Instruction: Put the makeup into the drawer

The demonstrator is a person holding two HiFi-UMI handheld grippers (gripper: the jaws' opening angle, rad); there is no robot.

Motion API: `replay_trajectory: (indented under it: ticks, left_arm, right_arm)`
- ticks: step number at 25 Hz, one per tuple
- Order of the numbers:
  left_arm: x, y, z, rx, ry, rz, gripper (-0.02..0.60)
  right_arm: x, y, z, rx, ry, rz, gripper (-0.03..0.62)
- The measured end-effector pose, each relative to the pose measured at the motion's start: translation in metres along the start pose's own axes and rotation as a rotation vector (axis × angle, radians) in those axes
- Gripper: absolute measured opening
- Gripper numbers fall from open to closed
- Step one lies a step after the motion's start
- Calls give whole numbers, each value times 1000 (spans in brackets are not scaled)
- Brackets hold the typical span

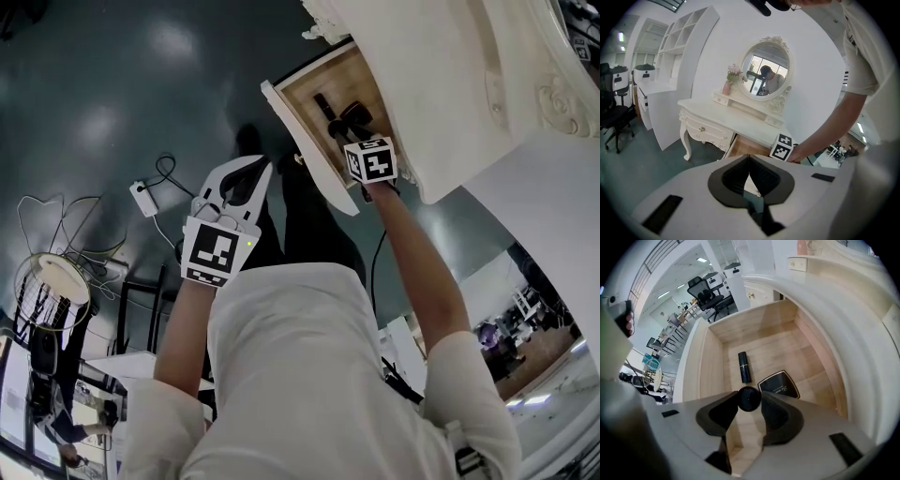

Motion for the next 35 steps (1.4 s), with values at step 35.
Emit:
replay_trajectory:
  ticks: [35]
  left_arm:
    - [79,61,-53,-270,-153,-98,17]
  right_arm:
    - [302,-92,62,-151,-193,-747,29]
Point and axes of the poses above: the fingertips, and each gripper's own axes: x backward along the fingers, z to its left, y out of its top, the point moved 8 cm from there along x, backward along the fingers, and after that the axes turned 9 degrees about z, right-handed, at the moved point
